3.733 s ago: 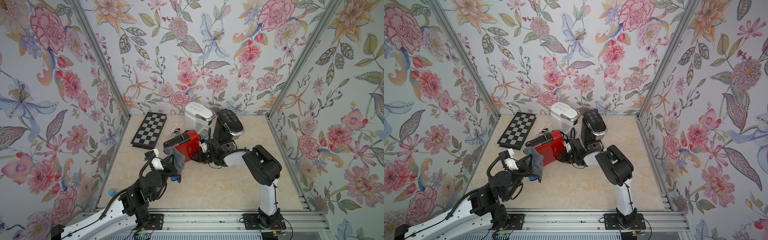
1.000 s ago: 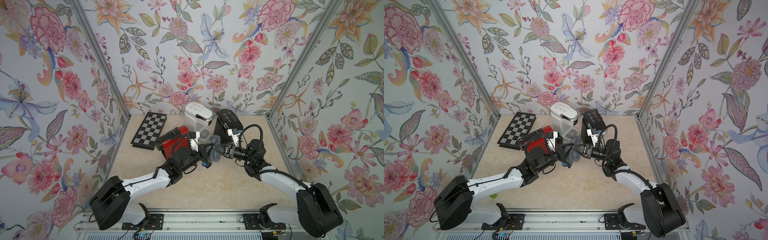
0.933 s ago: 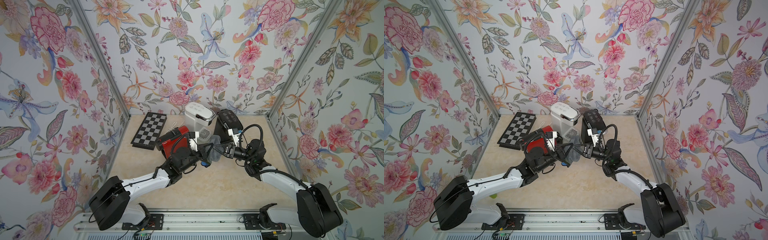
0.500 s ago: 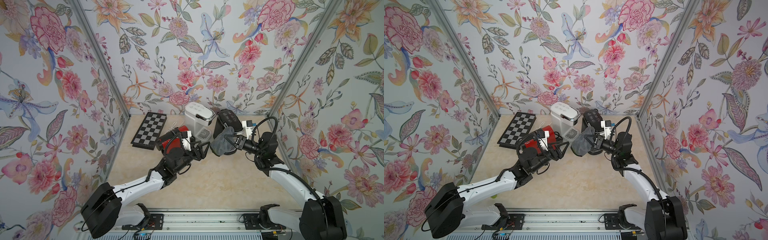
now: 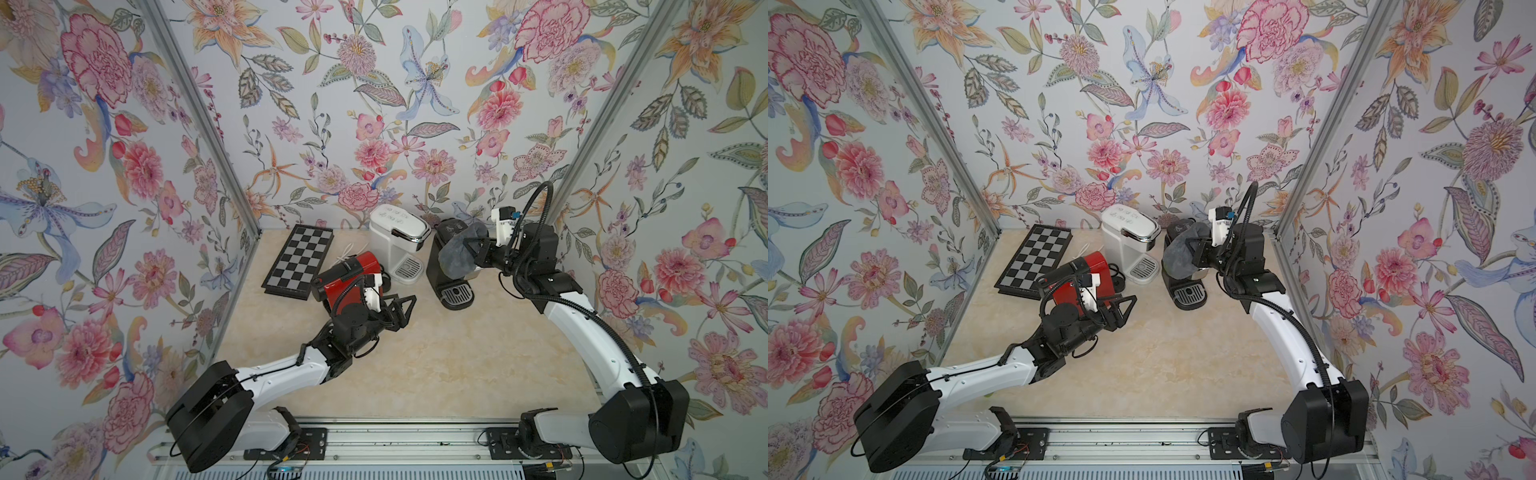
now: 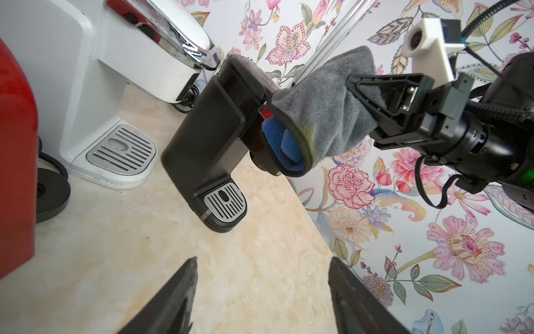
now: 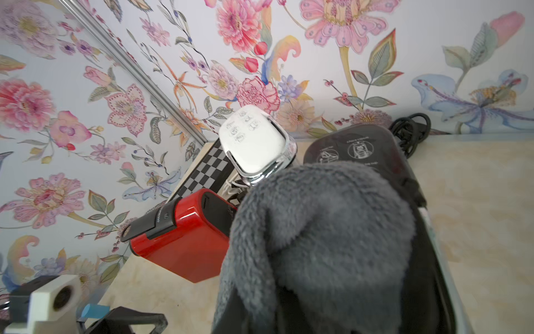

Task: Wipe the surface of a coffee machine
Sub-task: Wipe the dirt from the surface of the coffee machine.

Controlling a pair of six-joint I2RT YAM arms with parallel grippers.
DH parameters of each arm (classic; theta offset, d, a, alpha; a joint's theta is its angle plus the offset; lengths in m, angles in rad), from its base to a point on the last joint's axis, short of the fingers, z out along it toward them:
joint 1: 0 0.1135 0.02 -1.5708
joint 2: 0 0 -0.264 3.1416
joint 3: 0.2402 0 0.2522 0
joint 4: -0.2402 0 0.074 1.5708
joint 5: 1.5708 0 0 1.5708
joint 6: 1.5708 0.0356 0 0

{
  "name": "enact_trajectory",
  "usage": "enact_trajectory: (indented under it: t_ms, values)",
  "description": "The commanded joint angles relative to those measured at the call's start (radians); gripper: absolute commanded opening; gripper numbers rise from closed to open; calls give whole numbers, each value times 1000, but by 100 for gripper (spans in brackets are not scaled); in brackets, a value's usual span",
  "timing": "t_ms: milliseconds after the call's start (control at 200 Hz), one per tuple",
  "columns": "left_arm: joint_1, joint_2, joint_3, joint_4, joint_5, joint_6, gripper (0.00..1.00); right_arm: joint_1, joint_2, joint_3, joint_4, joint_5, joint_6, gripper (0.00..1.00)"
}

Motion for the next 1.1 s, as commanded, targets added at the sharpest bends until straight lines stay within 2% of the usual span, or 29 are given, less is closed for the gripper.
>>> enact_trajectory:
  t_ms: [0,305,420,700,901,1096]
  values:
    - [-1,18,-13,28,-23,2,72,-3,47,70,-122,112,-87,7]
    - [-36,113,6,77,-5,-9,70,-5,258,223,-119,137,-100,9]
    - [-42,127,-5,112,8,-28,70,-26,360,304,-121,99,-91,9]
    - [-44,128,-24,120,-8,-38,70,-24,468,393,-122,76,-88,10]
    - [-45,169,2,91,-9,-15,70,-17,489,394,-126,67,-91,10]
    - [-45,190,15,90,-3,-8,70,-24,362,266,-131,108,-108,11]
